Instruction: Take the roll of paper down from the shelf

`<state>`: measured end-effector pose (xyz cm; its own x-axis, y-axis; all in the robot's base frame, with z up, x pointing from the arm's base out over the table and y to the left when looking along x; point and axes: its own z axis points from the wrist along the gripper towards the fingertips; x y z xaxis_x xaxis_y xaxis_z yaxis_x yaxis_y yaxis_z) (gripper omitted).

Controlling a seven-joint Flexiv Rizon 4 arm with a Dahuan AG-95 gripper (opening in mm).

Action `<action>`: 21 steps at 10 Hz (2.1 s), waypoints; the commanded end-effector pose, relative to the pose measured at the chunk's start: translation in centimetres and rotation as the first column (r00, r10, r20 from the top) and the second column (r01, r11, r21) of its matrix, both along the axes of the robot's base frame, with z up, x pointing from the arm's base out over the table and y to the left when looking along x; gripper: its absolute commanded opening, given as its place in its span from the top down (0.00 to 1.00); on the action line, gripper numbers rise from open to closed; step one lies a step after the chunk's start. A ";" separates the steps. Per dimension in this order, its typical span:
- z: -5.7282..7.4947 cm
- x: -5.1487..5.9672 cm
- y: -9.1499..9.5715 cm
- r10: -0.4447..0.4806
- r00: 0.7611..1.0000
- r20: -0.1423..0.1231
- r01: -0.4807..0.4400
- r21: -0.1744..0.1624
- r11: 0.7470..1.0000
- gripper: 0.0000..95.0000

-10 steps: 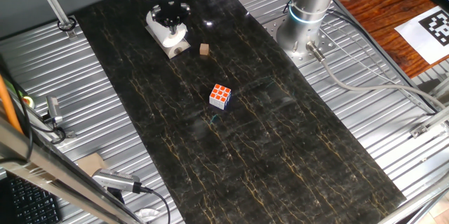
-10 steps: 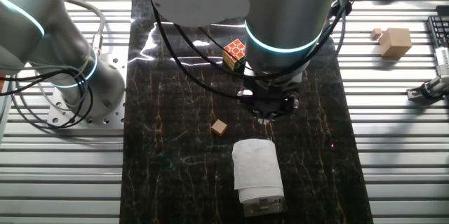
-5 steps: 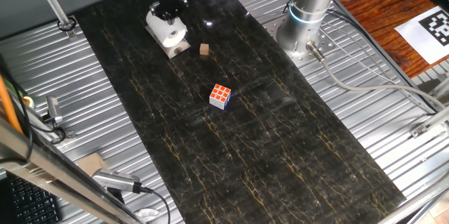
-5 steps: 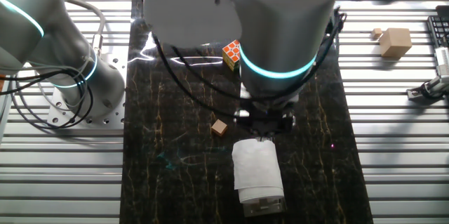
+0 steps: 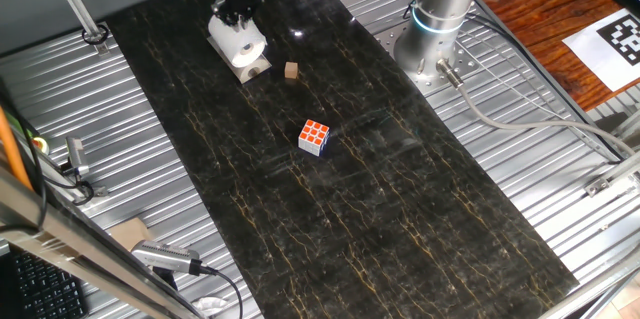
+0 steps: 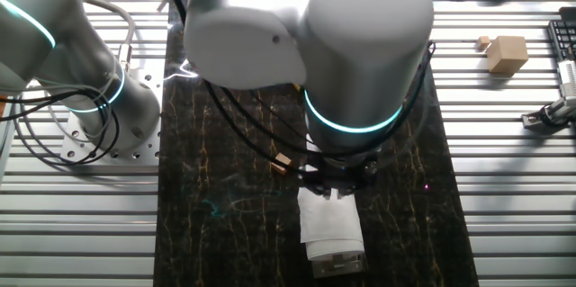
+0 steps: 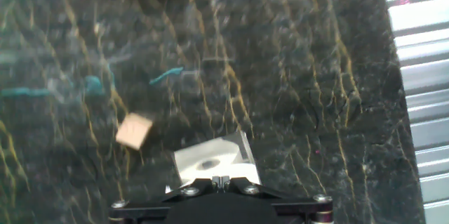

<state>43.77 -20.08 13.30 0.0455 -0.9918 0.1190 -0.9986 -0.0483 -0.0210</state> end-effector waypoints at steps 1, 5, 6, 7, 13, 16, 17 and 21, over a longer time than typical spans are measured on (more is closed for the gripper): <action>-0.3 0.2 -0.2 0.016 1.000 -0.008 -0.016 -0.001 1.000 0.20; -1.0 0.4 -0.6 0.034 0.999 -0.014 -0.034 -0.003 0.999 0.00; -1.3 0.4 -0.7 0.042 0.999 -0.015 -0.042 -0.003 0.999 0.00; -1.5 0.4 -0.7 0.047 0.999 -0.014 -0.047 -0.001 0.999 0.00; -3.0 0.5 -1.2 0.074 0.997 -0.013 -0.074 0.003 0.997 0.00; -3.8 0.5 -1.4 0.069 0.997 -0.018 -0.069 0.018 0.997 0.00; -4.1 0.5 -1.4 0.063 0.998 -0.018 -0.063 0.028 0.998 0.00; -5.1 0.3 -1.4 0.057 0.998 -0.019 -0.056 0.060 0.997 0.20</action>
